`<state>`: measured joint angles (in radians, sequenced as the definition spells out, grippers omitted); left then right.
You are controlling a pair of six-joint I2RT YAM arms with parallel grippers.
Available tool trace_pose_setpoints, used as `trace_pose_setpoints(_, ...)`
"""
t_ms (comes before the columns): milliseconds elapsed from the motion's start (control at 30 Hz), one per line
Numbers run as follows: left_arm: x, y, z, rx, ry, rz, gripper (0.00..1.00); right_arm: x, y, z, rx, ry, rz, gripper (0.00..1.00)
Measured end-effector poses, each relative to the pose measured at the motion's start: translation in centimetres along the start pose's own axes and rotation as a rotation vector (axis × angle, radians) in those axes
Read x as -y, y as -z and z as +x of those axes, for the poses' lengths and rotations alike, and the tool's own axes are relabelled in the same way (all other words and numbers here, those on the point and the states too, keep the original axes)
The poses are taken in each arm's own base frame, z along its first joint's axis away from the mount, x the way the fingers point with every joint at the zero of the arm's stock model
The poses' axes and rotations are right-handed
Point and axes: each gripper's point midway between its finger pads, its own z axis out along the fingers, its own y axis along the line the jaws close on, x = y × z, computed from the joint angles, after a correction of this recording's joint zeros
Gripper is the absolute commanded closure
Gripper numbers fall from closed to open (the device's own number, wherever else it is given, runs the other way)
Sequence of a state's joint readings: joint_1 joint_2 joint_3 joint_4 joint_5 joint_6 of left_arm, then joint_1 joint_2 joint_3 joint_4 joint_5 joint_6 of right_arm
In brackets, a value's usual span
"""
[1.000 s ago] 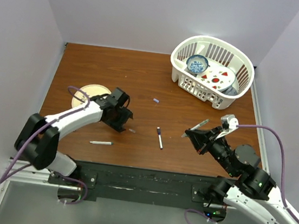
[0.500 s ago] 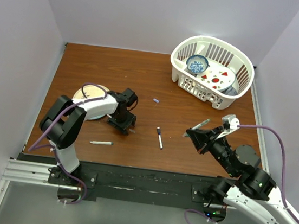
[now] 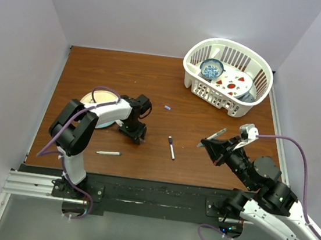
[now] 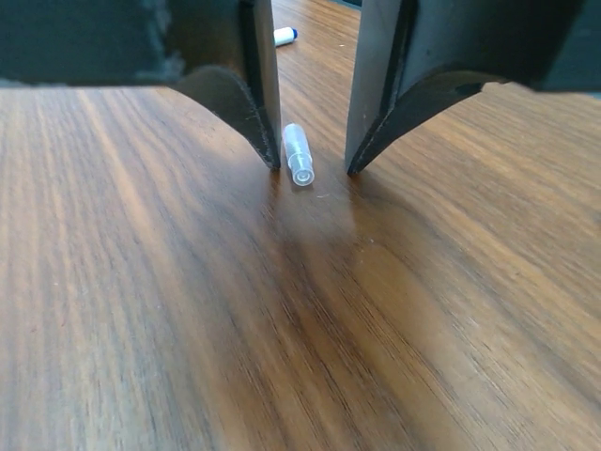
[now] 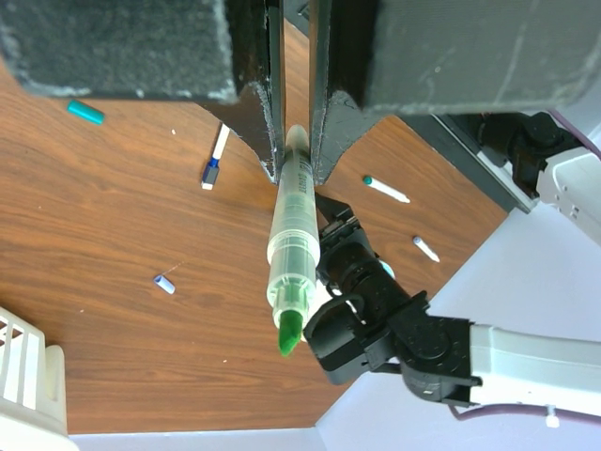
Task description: Insert the pens into the pen caps
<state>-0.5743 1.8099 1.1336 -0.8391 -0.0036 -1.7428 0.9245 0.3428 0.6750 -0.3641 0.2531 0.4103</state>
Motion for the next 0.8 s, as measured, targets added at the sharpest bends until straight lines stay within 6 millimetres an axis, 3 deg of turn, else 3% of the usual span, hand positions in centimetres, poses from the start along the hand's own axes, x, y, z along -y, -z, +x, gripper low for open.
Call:
trace_pose_setpoints(333, -0.8, 0.0, 0.1, 0.014, -0.027, -0.050, 0.88, 0.0, 0.6, -0.2, 0.009, -0.014, -0.006, 1.00)
trace_pose_setpoints(433, -0.7, 0.1, 0.2, 0.018, -0.049, -0.030, 0.99, -0.3, 0.3, 0.3, -0.015, -0.019, -0.018, 1.00)
trace_pose_setpoints(500, 0.0, 0.5, 0.4, 0.025, -0.071, 0.015, 1.00, -0.6, -0.1, 1.0, -0.047, -0.019, -0.029, 1.00)
trace_pose_setpoints(600, 1.8, 2.6, 0.8, 0.037, -0.125, 0.152, 1.00, -1.2, -0.8, 2.3, -0.109, -0.018, -0.054, 1.00)
trace_pose_setpoints(800, 5.5, 10.2, 1.0, 0.085, -0.321, 0.583, 1.00, -4.1, -1.8, 5.3, -0.208, -0.029, -0.227, 1.00)
